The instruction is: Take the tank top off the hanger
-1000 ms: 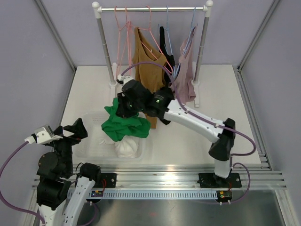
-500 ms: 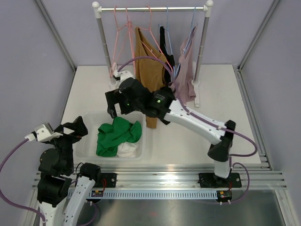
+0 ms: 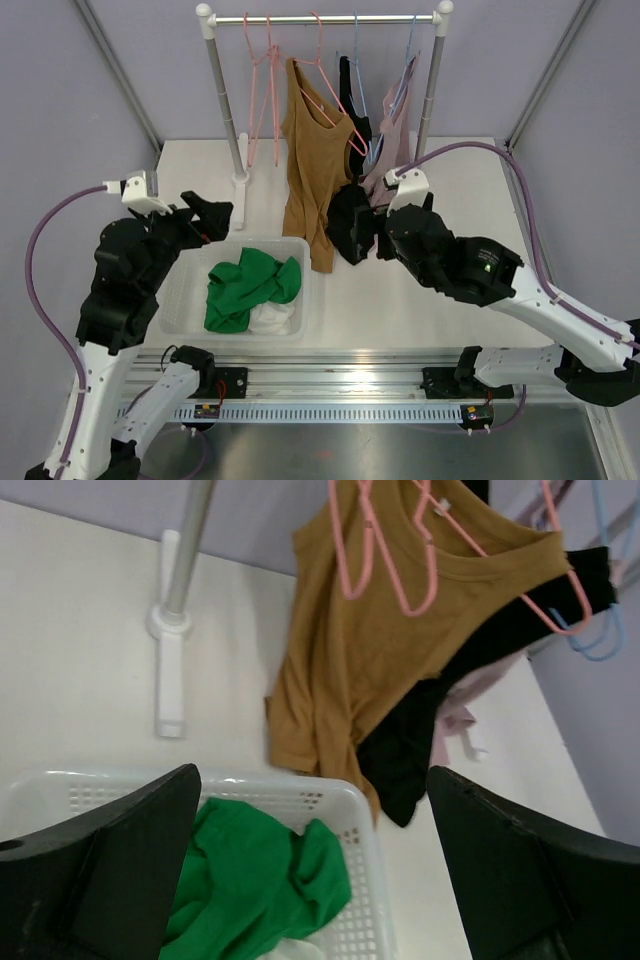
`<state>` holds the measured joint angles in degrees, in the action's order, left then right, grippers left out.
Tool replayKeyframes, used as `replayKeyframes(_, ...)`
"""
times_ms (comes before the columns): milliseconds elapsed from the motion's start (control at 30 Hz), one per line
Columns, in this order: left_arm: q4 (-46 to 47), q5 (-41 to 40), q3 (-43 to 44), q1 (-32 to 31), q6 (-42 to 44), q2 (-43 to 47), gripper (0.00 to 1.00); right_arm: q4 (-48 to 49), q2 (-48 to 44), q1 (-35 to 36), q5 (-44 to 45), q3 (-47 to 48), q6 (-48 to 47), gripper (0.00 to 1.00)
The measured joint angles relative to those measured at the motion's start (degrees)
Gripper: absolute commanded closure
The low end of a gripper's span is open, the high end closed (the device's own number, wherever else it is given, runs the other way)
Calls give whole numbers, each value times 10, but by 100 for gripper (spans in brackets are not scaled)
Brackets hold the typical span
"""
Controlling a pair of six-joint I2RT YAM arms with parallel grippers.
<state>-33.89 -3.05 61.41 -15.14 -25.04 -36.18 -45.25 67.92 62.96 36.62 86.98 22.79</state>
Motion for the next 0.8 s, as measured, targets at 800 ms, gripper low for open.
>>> replayKeyframes(800, 4, -83, 623, -206, 6, -662, 1, -108, -323, -15, -14, -263, 120, 5)
